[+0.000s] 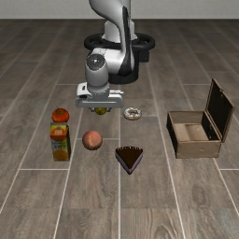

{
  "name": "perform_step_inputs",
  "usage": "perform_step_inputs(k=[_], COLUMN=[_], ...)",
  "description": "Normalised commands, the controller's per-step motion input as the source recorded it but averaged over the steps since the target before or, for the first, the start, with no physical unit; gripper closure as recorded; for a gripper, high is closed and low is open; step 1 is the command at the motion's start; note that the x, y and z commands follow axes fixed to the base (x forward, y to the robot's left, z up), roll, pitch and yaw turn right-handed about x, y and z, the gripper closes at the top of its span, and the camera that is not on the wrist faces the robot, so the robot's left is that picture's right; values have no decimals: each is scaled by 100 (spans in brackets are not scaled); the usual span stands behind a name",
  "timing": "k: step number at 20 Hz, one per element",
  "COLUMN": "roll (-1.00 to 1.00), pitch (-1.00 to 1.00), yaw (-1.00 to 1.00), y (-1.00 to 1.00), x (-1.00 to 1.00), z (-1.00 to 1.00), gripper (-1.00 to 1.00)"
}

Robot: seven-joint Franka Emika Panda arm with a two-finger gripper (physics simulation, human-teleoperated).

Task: Pick up the kiwi and place it in the box

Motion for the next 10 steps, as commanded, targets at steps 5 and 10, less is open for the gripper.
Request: perform_step_inputs(k=[5, 10], roll=[0, 0], pitch=[0, 0], yaw=[0, 0], y=[0, 0], x=[0, 0], z=[40, 100], gripper=[100, 100])
